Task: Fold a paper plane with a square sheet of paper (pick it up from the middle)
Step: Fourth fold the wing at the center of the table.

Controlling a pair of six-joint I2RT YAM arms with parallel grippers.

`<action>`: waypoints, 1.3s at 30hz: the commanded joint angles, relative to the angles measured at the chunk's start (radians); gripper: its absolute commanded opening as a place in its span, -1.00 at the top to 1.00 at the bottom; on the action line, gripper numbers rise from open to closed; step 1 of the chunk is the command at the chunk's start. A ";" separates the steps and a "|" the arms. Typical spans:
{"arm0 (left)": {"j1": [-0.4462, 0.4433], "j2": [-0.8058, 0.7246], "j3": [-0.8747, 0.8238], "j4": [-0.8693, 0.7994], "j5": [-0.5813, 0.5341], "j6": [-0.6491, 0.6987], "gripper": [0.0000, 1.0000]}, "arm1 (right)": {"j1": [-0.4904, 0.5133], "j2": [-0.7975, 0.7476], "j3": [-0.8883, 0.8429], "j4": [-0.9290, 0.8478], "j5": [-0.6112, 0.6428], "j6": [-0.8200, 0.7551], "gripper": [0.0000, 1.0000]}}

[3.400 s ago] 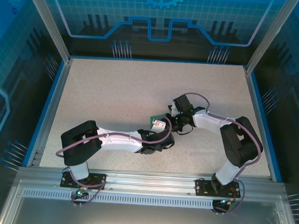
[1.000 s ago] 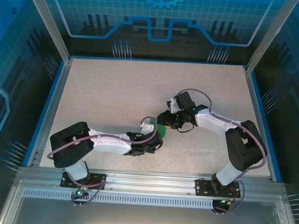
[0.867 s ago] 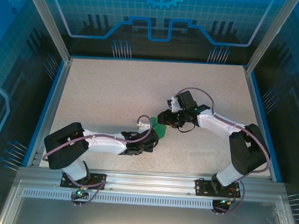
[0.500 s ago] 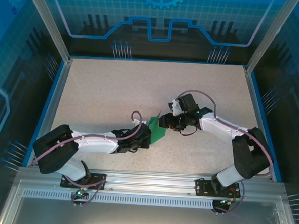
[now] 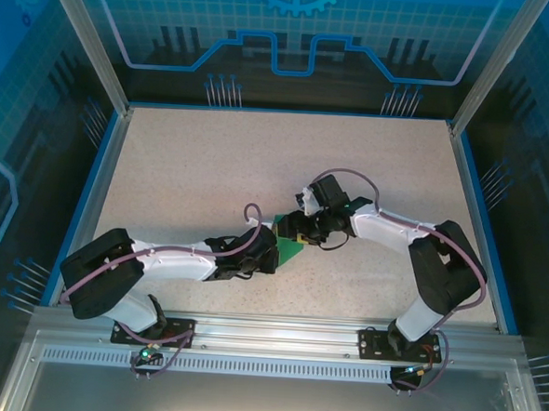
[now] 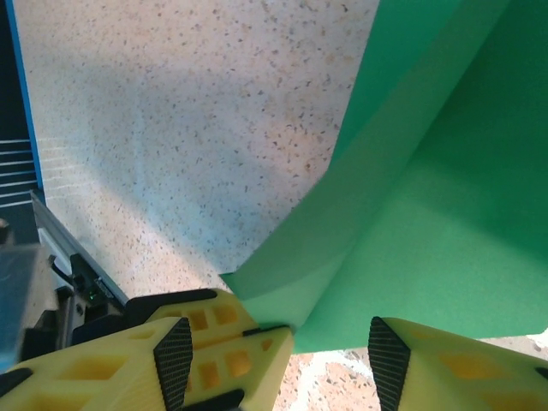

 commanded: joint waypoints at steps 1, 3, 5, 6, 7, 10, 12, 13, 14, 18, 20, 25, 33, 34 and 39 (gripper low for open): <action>0.004 -0.007 0.001 -0.009 0.012 0.030 0.72 | 0.021 0.025 0.037 0.008 0.014 0.037 -0.18; 0.005 -0.009 0.000 -0.018 0.008 0.032 0.58 | 0.019 0.025 0.037 0.003 0.022 0.039 -0.15; 0.004 -0.011 0.001 -0.026 0.001 0.034 0.49 | 0.018 0.025 0.036 0.001 0.025 0.039 -0.11; 0.004 -0.013 0.000 -0.031 -0.002 0.036 0.47 | 0.018 0.024 0.034 0.003 0.027 0.040 -0.09; 0.004 -0.015 -0.003 -0.033 -0.007 0.037 0.43 | 0.016 0.024 0.033 0.003 0.028 0.040 -0.07; 0.004 -0.017 -0.007 -0.042 -0.010 0.040 0.41 | 0.012 0.024 0.034 0.004 0.022 0.040 0.01; 0.004 -0.013 -0.004 -0.048 -0.003 0.041 0.38 | 0.012 0.027 0.040 0.001 0.019 0.036 0.04; 0.004 -0.012 -0.002 -0.055 -0.005 0.040 0.38 | 0.011 0.028 0.041 -0.002 0.019 0.033 0.05; 0.004 -0.013 -0.005 -0.056 -0.004 0.039 0.38 | 0.011 0.028 0.044 -0.002 0.018 0.034 0.07; 0.003 -0.015 -0.011 -0.060 -0.003 0.041 0.37 | 0.011 0.030 0.048 -0.005 0.017 0.033 0.09; 0.002 -0.017 -0.013 -0.062 -0.007 0.043 0.37 | 0.011 0.030 0.050 -0.005 0.016 0.031 0.10; -0.003 -0.005 -0.011 -0.067 -0.009 0.040 0.38 | 0.011 0.033 0.053 -0.007 0.016 0.029 0.11; -0.019 0.012 0.004 -0.080 -0.014 0.056 0.39 | 0.011 0.039 0.052 -0.004 0.016 0.031 0.21; -0.020 0.016 0.005 -0.083 -0.016 0.056 0.39 | 0.011 0.040 0.053 -0.004 0.016 0.031 0.22; -0.025 0.015 0.001 -0.087 -0.035 0.052 0.29 | 0.011 0.039 0.056 -0.006 0.013 0.029 0.24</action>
